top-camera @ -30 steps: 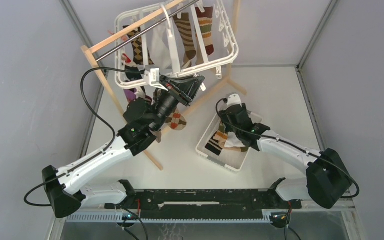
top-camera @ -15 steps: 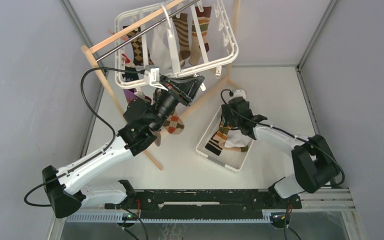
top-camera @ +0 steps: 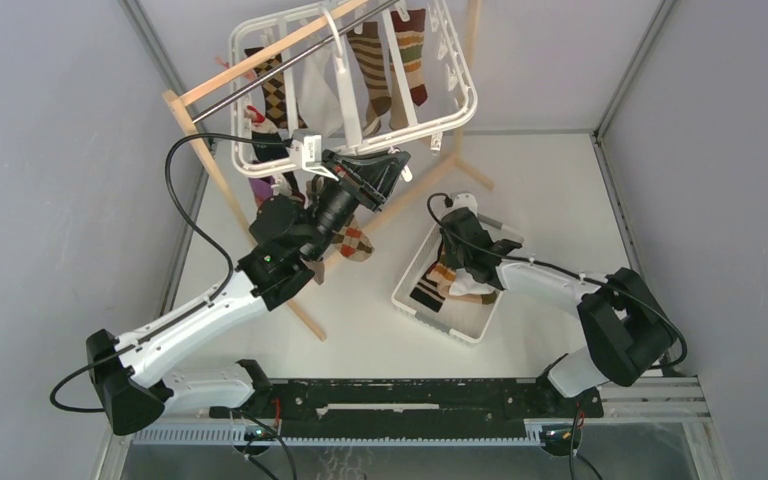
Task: Clip the socks to the hanger
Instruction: Pick up the sock from the bin, then clamp the sock onto the hanger.
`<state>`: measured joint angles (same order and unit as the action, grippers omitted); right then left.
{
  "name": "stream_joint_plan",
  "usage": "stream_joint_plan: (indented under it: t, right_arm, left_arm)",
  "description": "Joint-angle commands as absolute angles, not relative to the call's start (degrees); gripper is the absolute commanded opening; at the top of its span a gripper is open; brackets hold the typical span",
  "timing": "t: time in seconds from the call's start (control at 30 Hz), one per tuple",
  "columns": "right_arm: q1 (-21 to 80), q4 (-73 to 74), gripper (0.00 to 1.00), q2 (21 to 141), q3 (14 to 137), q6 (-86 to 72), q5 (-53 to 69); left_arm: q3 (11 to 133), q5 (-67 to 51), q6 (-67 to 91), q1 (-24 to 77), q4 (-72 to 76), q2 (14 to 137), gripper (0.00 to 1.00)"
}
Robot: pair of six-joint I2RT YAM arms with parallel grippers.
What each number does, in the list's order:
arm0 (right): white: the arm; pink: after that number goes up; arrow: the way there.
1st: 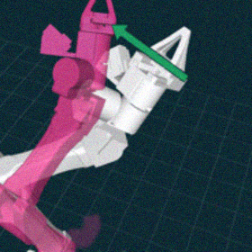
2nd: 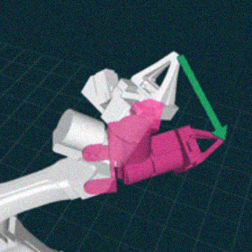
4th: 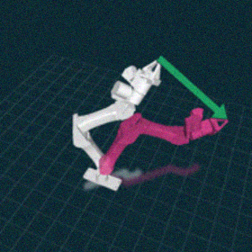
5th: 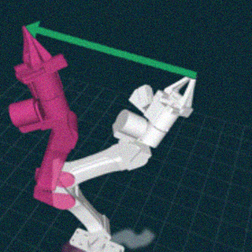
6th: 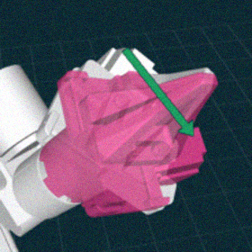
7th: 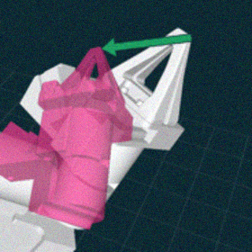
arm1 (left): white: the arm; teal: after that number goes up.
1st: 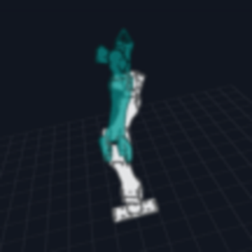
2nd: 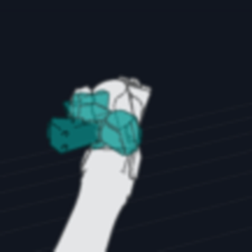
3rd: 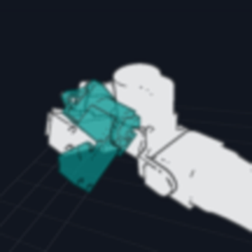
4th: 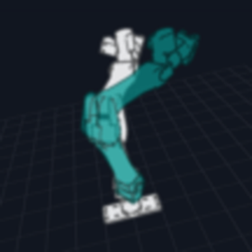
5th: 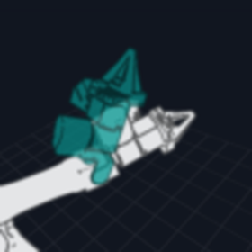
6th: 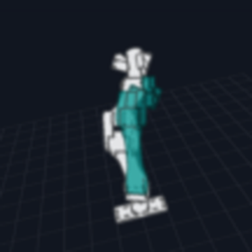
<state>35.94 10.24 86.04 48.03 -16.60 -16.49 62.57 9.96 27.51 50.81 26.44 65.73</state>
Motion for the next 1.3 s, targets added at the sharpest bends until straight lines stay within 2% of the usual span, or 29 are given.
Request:
stream_joint_plan:
  t: [0.0, 0.03, 0.27, 0.53, 0.67, 0.87, 1.27]
  right_arm:
    - [37.2, 8.3, 0.15, 81.0, 48.2, -15.6, -21.7]
    - [37.5, 8.2, 0.0, 80.1, 48.2, -15.3, -23.0]
    - [45.0, 1.2, 0.0, 69.0, 44.9, -4.8, -27.3]
    - [45.4, 1.4, 0.0, 46.3, 43.9, -0.7, -10.4]
    - [44.9, 5.1, 0.0, 40.1, 46.7, -0.2, -1.7]
    - [46.0, 6.2, 0.0, 37.3, 50.1, 2.3, 7.5]
    - [49.2, 1.4, 0.0, 44.4, 55.8, 5.1, 9.8]
  left_arm:
    - [61.6, 8.4, 28.1, 50.4, 27.1, 66.0, 0.0]
    - [61.6, 8.4, 28.0, 50.4, 27.1, 65.8, 0.0]
    - [61.5, 8.0, 28.2, 50.4, 27.0, 65.0, 0.0]
    - [61.7, 6.5, 29.2, 50.4, 27.1, 65.0, 0.0]
    - [62.3, 4.8, 30.5, 50.4, 27.1, 65.2, 0.0]
    - [63.1, 2.7, 32.5, 50.4, 26.9, 65.5, 0.0]
    - [64.0, 1.3, 34.5, 50.3, 27.1, 66.3, 0.0]
